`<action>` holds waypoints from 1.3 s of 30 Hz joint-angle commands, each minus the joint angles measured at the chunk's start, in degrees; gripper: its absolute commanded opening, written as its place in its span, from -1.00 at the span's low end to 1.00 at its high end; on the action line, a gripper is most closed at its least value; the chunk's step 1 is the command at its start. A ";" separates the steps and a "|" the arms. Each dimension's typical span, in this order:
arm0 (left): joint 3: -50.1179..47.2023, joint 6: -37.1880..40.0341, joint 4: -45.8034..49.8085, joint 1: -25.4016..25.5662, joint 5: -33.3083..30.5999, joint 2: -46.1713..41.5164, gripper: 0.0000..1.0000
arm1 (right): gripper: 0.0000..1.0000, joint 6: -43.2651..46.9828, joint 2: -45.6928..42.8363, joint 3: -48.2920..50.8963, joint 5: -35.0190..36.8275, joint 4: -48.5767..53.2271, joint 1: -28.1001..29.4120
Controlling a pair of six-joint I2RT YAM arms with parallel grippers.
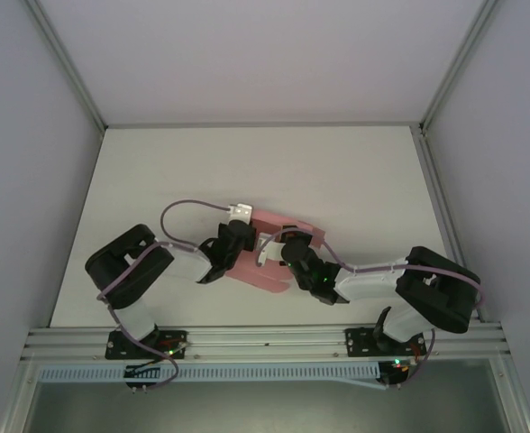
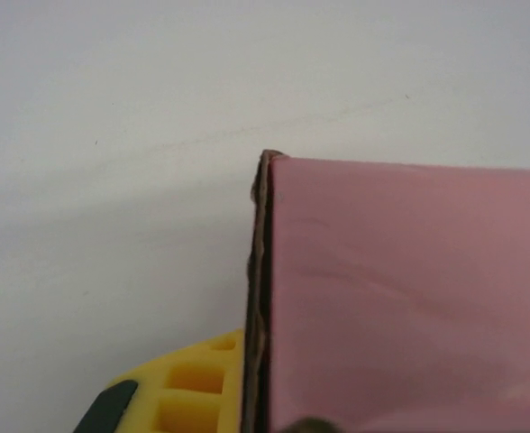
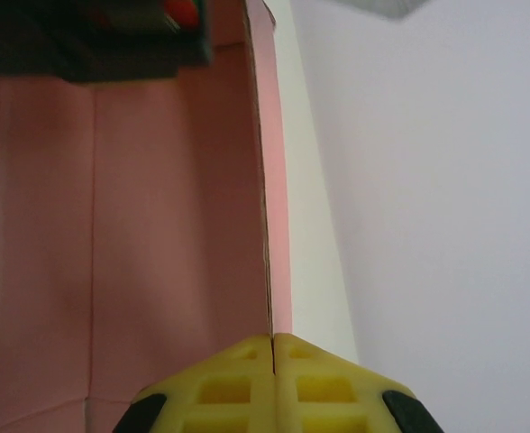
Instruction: Assemble paper box
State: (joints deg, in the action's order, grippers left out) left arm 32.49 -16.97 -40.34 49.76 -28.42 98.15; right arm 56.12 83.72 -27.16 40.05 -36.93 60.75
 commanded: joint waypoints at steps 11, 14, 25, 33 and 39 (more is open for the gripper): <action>0.41 2.74 10.82 -2.95 1.18 -14.57 -1.00 | 1.00 -22.01 -22.17 -8.24 -12.87 18.69 -1.11; 1.47 1.81 13.75 -2.96 0.71 -15.87 -1.00 | 1.00 -26.84 -29.63 -7.79 -16.89 18.70 -1.73; 1.74 -1.70 17.07 -2.94 1.33 -19.60 -1.00 | 1.00 -50.54 -29.74 -10.66 -8.15 30.47 -12.06; 1.36 -3.47 17.40 -2.93 3.56 -22.07 -1.00 | 1.00 -55.65 -23.25 -9.10 -10.53 32.05 -14.22; 1.42 -5.47 17.70 -2.96 6.27 -23.53 -1.00 | 1.00 -57.01 -20.41 -6.93 -20.39 23.97 -14.90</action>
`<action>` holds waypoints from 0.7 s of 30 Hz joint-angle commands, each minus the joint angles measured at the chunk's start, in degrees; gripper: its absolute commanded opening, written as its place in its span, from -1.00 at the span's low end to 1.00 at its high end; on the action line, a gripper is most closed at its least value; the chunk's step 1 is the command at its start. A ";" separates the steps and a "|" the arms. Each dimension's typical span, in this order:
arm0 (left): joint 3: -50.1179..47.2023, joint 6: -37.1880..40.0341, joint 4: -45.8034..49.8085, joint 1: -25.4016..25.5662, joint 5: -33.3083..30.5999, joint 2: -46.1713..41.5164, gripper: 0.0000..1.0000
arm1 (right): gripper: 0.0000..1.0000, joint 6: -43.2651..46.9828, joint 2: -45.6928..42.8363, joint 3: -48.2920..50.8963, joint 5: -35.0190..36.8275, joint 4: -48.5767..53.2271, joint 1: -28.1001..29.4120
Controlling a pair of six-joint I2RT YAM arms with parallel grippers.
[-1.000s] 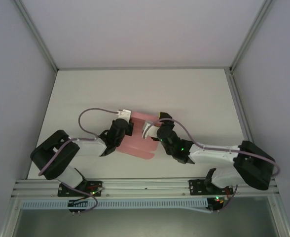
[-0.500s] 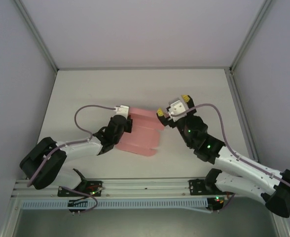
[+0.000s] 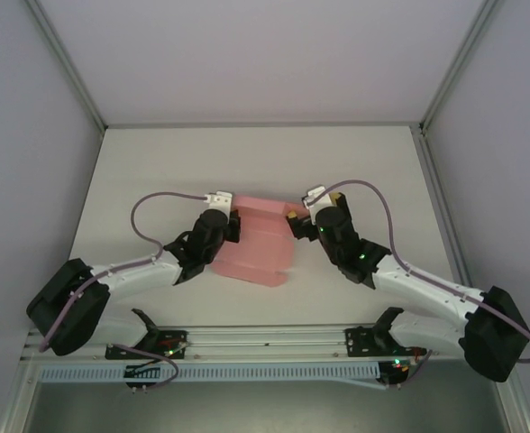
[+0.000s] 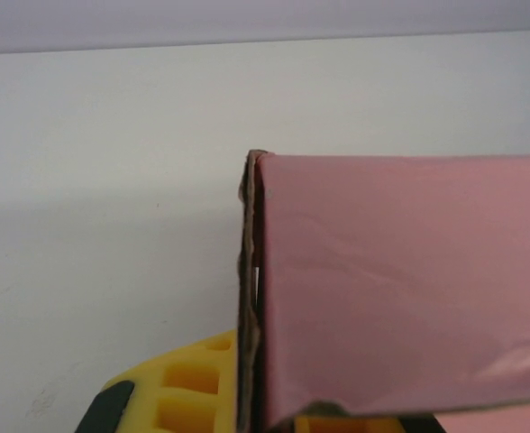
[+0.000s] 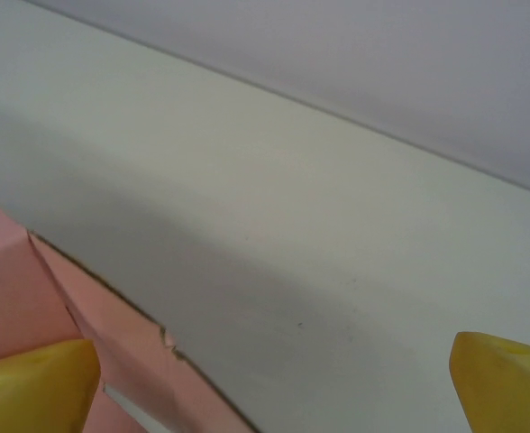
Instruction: Assemble paper box
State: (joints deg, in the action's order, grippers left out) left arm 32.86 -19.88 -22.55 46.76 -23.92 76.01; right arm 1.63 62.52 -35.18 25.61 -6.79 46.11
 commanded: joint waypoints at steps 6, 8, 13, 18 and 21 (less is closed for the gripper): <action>0.98 -3.37 -1.19 0.07 4.78 -1.47 -1.00 | 1.00 -8.60 4.32 4.25 -7.75 -24.45 -0.30; 0.56 -3.97 -1.78 0.04 5.02 -1.39 -1.00 | 1.00 -10.77 5.79 4.01 -7.68 -29.17 -0.27; -0.26 -6.38 -2.25 0.06 3.81 -1.91 -1.00 | 1.00 -17.40 7.14 3.86 -5.52 -30.44 -0.23; -0.32 -6.83 -1.18 -0.82 0.31 -3.28 -1.00 | 1.00 -22.44 -0.46 6.90 -0.97 -18.91 -0.14; -0.35 -7.76 -0.42 -2.19 -0.07 -4.09 -1.00 | 1.00 -25.42 -7.26 9.34 0.62 -10.88 -0.21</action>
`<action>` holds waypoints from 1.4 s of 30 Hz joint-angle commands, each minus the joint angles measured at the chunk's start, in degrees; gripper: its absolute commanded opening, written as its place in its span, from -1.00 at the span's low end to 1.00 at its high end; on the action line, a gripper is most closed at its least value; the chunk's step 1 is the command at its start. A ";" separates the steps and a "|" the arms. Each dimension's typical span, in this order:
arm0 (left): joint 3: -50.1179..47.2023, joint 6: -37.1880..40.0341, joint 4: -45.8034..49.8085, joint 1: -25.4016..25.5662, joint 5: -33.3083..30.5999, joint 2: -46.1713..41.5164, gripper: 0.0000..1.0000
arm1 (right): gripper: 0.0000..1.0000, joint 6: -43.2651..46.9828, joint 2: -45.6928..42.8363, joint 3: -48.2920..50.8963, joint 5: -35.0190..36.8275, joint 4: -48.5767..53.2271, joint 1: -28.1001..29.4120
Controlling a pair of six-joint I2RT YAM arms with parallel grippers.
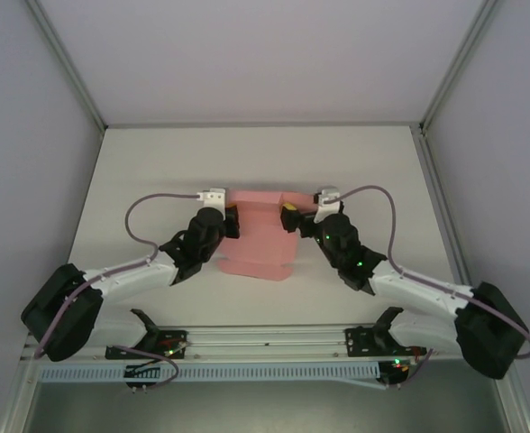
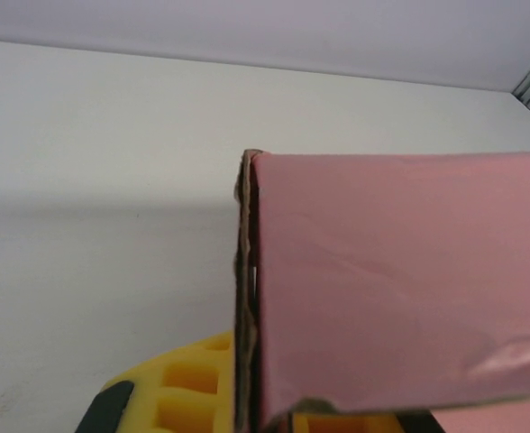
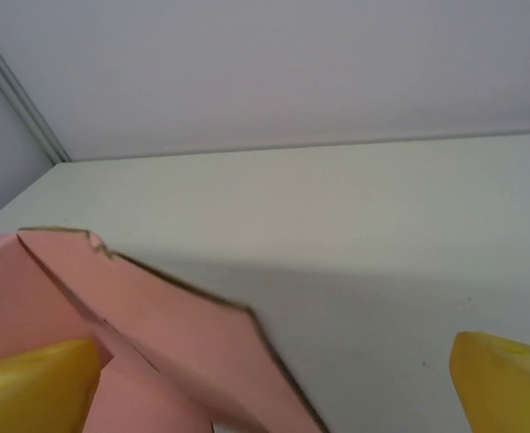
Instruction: Assemble paper box
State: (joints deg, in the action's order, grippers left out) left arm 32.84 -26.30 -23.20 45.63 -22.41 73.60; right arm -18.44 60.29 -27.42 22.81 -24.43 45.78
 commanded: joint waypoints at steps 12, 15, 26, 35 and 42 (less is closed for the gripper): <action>-0.52 -0.72 1.31 -2.33 1.06 -4.20 -1.00 | 1.00 -12.56 -12.04 5.40 7.82 21.94 -1.31; -0.69 -0.54 1.39 -2.29 2.10 -4.28 -1.00 | 1.00 -11.38 -7.33 4.04 8.10 18.47 -2.16; -1.00 -0.92 1.75 -2.34 2.69 -3.37 -1.00 | 1.00 -5.08 2.90 -4.74 -0.66 11.27 -4.03; -0.72 -1.42 1.13 -2.32 4.16 -2.82 -1.00 | 1.00 -0.02 10.53 -8.78 -14.62 10.10 -3.88; -1.09 -2.52 1.01 -2.33 4.53 -3.54 -1.00 | 1.00 -1.73 14.96 -8.81 -11.78 4.40 -3.73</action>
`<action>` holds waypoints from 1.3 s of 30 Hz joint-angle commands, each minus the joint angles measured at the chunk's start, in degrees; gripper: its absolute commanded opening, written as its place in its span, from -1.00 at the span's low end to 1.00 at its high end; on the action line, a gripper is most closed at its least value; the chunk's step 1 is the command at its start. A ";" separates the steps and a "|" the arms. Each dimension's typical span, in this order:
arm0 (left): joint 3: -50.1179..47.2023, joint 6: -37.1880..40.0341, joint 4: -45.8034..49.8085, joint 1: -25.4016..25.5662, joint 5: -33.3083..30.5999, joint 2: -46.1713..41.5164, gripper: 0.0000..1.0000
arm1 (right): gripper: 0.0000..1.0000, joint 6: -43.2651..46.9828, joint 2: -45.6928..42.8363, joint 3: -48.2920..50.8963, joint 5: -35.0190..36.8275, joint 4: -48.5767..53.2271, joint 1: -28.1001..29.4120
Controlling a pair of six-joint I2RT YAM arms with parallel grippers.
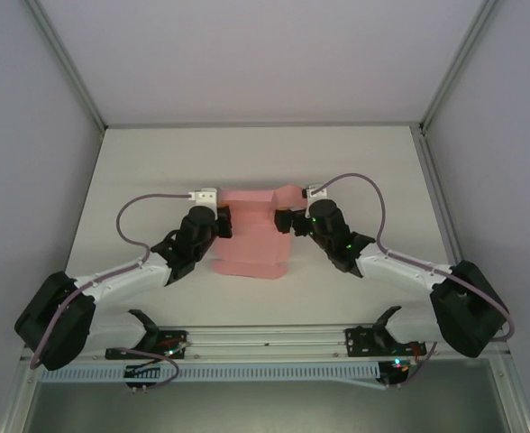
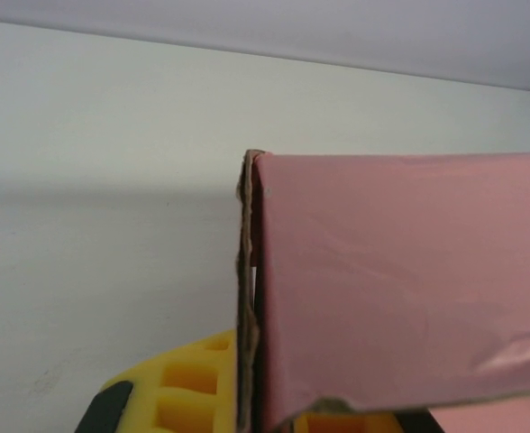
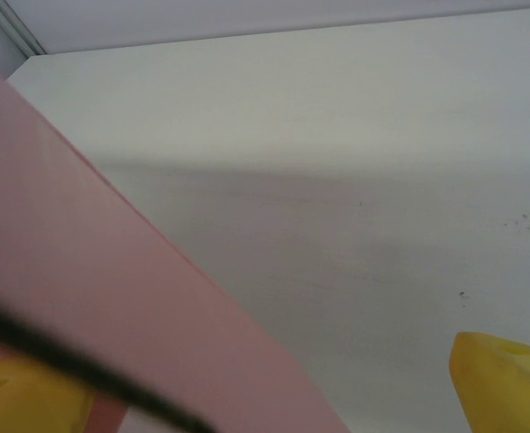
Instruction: Assemble paper box
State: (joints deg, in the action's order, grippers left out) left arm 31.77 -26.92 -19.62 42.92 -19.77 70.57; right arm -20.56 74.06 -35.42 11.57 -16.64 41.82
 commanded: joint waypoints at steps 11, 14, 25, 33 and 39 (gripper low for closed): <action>-0.65 -1.21 -1.45 -1.71 0.97 -0.09 -1.00 | 1.00 -1.59 -16.73 5.74 5.74 8.04 0.33; -1.01 -0.04 -1.32 -2.02 1.35 -0.59 -1.00 | 1.00 0.86 -24.14 7.71 8.20 13.28 -0.20; -1.50 2.48 -1.28 -2.35 4.46 -0.83 -1.00 | 1.00 0.31 -26.24 2.57 -7.58 22.98 -22.81; -1.62 2.92 -1.23 -2.32 5.34 -0.65 -1.00 | 1.00 7.20 -12.87 -3.12 -31.93 14.91 -25.83; -1.53 2.68 -1.39 -2.31 5.43 -0.69 -1.00 | 0.92 8.35 -6.51 -4.10 -46.45 11.01 -23.75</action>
State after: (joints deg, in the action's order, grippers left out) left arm 30.57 -25.10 -19.64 40.95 -14.90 70.54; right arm -14.44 66.50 -38.26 -23.59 -2.00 16.80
